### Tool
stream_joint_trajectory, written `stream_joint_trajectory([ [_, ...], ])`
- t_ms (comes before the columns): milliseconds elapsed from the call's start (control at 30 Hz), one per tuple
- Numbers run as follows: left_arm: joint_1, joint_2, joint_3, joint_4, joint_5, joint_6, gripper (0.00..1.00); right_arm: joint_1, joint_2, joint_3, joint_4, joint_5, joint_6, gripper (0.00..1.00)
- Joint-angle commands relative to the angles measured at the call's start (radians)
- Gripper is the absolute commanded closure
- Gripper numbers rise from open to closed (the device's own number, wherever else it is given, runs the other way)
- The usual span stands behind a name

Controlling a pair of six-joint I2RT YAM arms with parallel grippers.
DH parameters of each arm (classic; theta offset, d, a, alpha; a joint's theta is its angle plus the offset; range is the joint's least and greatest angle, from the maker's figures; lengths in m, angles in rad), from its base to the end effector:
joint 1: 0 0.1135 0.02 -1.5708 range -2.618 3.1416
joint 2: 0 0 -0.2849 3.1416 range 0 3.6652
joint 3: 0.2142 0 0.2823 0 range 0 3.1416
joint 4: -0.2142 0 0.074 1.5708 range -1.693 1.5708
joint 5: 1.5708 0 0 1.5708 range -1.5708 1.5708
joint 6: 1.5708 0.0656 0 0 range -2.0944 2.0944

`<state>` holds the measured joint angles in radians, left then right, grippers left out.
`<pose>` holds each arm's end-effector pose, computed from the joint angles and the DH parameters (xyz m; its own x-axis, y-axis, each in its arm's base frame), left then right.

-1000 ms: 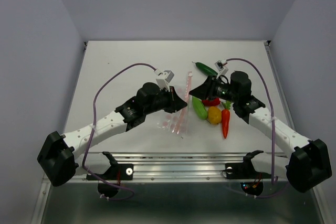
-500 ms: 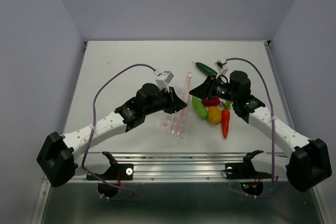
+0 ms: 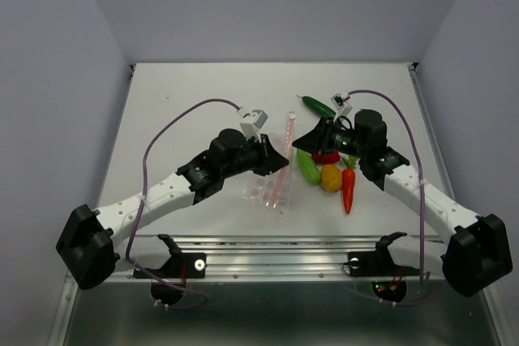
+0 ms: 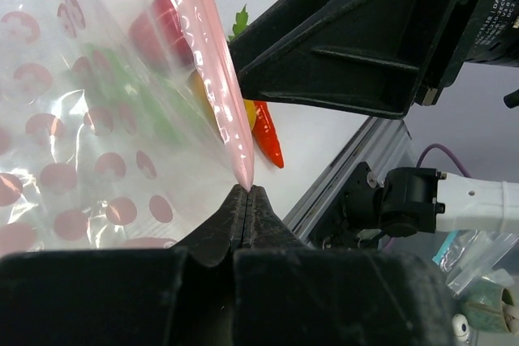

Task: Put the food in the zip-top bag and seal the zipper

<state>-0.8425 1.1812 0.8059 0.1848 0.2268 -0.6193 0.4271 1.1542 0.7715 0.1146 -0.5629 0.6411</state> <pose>0.2059 -0.2530 0.3057 -0.6100 -0.1657 -0.7748 0.6387 0.4760 -0.6046 0.2657 0.1594 0.2924 -0.6829 0.2450 -0.6883 -0.5119 0.5117 0.6900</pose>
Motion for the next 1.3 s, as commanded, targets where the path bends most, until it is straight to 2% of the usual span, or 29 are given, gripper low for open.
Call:
stream_joint_trajectory([
  [0,0.002,-0.031,-0.008,0.056,0.017,0.000,1.00,0.009,-0.004,0.051,0.042,-0.026,0.000,0.64],
  [333,0.002,-0.028,-0.011,0.074,0.037,-0.002,1.00,0.018,0.019,0.052,0.057,-0.029,0.015,0.64],
  [900,0.002,-0.020,-0.010,0.070,0.031,0.004,1.00,0.018,0.015,0.040,0.122,-0.135,0.054,0.63],
  [1133,0.002,0.000,-0.007,0.074,0.052,0.010,1.00,0.036,0.044,0.041,0.151,-0.144,0.071,0.68],
  [1200,0.000,0.015,-0.002,0.076,0.059,0.012,1.00,0.045,0.048,0.049,0.152,-0.140,0.068,0.71],
  [1267,0.002,0.027,0.001,0.084,0.066,0.012,1.00,0.055,0.055,0.055,0.151,-0.123,0.066,0.78],
])
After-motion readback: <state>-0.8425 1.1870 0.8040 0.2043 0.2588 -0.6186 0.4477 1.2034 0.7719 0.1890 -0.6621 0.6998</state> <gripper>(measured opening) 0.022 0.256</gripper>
